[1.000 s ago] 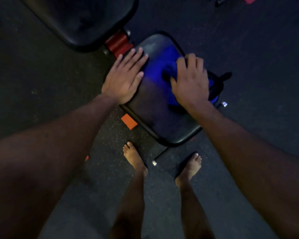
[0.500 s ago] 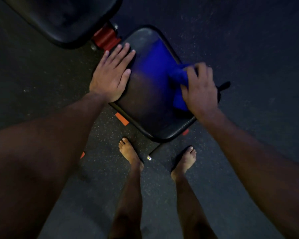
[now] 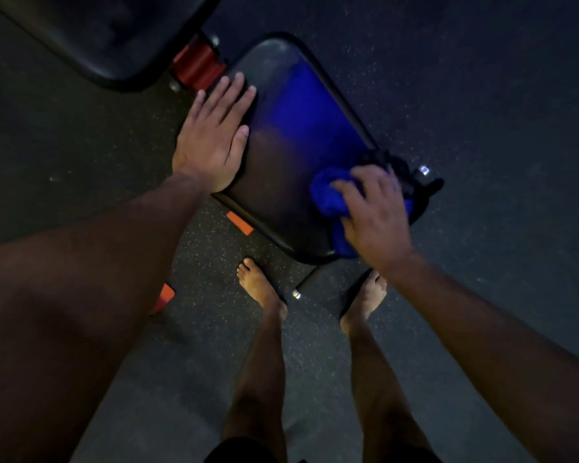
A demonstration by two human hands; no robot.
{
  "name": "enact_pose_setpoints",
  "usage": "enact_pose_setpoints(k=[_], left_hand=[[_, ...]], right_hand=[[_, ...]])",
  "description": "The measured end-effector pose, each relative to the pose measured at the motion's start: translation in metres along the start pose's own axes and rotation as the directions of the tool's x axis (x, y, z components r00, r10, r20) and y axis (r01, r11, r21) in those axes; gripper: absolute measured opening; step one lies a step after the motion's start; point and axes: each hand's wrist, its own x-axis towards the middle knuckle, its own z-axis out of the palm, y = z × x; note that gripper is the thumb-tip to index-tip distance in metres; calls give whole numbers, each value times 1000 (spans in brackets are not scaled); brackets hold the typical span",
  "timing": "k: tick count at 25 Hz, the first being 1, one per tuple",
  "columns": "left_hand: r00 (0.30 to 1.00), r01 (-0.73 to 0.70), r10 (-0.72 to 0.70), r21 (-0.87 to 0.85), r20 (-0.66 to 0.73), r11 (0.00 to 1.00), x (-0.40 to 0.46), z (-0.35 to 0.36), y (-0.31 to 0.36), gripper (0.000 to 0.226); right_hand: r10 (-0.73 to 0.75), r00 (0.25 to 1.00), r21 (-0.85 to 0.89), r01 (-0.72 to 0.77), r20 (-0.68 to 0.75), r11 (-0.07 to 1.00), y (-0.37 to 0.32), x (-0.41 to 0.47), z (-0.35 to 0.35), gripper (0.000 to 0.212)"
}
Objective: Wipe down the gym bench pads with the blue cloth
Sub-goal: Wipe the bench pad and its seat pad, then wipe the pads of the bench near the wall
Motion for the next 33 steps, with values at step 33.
enact_pose_setpoints(k=[33], left_hand=[[985,31,-138,-666,-108,745,-215,-354,320,83]], right_hand=[[-275,915,467,114,294,877,-118,-92,-441,29]])
